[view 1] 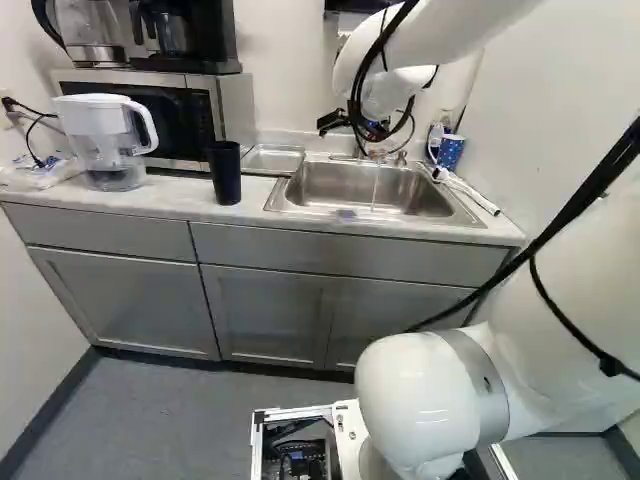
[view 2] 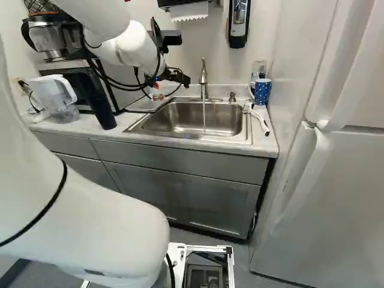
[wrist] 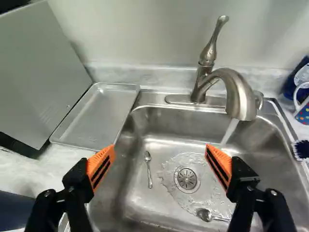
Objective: Rinse the cup and place it in the tray
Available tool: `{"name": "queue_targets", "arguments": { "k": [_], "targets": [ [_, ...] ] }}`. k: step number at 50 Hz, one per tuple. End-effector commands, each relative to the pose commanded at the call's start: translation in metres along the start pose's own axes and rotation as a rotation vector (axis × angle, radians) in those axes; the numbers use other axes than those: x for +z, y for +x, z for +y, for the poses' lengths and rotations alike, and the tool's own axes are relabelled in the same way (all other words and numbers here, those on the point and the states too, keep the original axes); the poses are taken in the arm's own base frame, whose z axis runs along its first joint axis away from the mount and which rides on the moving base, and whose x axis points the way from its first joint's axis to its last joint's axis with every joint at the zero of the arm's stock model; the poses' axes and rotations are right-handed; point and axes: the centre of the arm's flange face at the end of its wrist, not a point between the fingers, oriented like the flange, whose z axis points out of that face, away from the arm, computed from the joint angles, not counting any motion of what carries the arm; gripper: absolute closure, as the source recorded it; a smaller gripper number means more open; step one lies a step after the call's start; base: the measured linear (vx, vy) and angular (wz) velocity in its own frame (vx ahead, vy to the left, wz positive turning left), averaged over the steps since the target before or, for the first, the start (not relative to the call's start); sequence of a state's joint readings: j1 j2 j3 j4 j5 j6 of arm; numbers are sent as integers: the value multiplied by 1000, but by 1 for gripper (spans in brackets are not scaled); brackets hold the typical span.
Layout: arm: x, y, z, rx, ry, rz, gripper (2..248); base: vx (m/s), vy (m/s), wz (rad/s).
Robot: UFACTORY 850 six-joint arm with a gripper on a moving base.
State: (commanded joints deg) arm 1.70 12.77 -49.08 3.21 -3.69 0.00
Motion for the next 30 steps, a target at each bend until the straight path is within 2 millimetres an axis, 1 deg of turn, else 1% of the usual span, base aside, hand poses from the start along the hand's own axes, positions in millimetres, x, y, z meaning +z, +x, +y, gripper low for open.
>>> {"name": "queue_targets", "arguments": {
  "k": [30],
  "targets": [
    [4, 0, -45, -53, 86, -7, 3, 0, 0, 0]
  ]
}}
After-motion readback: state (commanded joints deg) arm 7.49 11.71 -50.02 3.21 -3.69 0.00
